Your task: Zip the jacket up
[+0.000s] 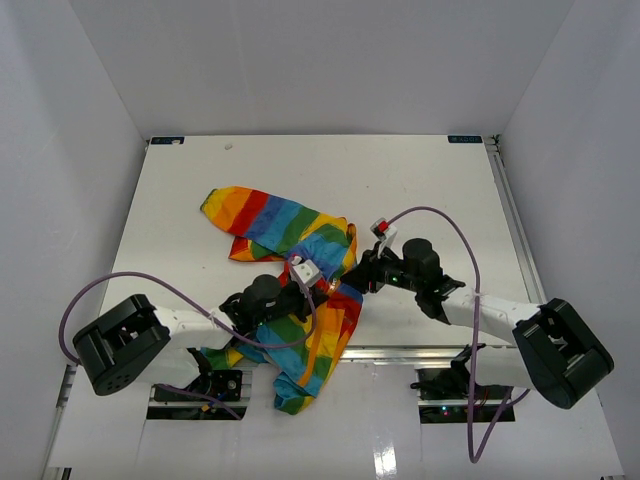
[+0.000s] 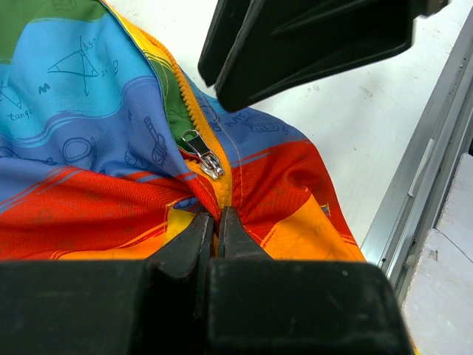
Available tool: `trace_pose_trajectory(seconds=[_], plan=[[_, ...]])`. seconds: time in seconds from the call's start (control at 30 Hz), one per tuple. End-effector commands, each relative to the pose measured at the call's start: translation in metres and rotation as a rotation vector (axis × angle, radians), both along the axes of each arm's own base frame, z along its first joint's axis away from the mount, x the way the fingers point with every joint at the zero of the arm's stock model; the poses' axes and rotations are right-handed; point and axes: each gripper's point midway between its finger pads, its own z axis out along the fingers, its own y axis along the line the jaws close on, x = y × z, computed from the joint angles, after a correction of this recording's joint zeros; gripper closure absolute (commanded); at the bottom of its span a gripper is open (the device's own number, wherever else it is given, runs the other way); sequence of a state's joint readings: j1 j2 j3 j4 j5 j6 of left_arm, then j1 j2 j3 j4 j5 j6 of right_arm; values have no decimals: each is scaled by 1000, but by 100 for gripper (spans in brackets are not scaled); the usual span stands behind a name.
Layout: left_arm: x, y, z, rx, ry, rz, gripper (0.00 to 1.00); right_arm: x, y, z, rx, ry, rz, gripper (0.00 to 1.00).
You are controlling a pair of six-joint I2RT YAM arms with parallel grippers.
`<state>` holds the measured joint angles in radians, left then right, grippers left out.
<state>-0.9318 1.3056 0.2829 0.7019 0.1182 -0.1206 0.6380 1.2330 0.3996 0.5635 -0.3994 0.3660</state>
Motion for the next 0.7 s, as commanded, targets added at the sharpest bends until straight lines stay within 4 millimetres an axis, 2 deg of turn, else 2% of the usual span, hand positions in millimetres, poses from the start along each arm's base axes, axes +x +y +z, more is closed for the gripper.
trace_pose_trajectory(seconds=[0.0, 0.07, 0.13, 0.17, 0.33, 0.5, 0.67], plan=[[-3, -8, 23, -59, -58, -43, 100, 17, 14, 15, 40, -55, 2, 58], [-3, -8, 22, -58, -57, -44, 100, 23, 18, 16, 50, -68, -2, 58], [-3, -8, 23, -63, -61, -44, 100, 34, 22, 9, 27, -47, -27, 54], [-4, -7, 23, -65, -62, -46, 100, 37, 24, -2, 9, -22, -32, 54], [-4, -8, 25, -61, -74, -55, 100, 52, 32, -28, -21, 41, -60, 52], [-4, -7, 28, -66, -89, -54, 100, 63, 29, -61, -106, 151, -127, 52], [-6, -5, 35, -83, -110, -59, 100, 73, 22, -67, -167, 182, -200, 53]])
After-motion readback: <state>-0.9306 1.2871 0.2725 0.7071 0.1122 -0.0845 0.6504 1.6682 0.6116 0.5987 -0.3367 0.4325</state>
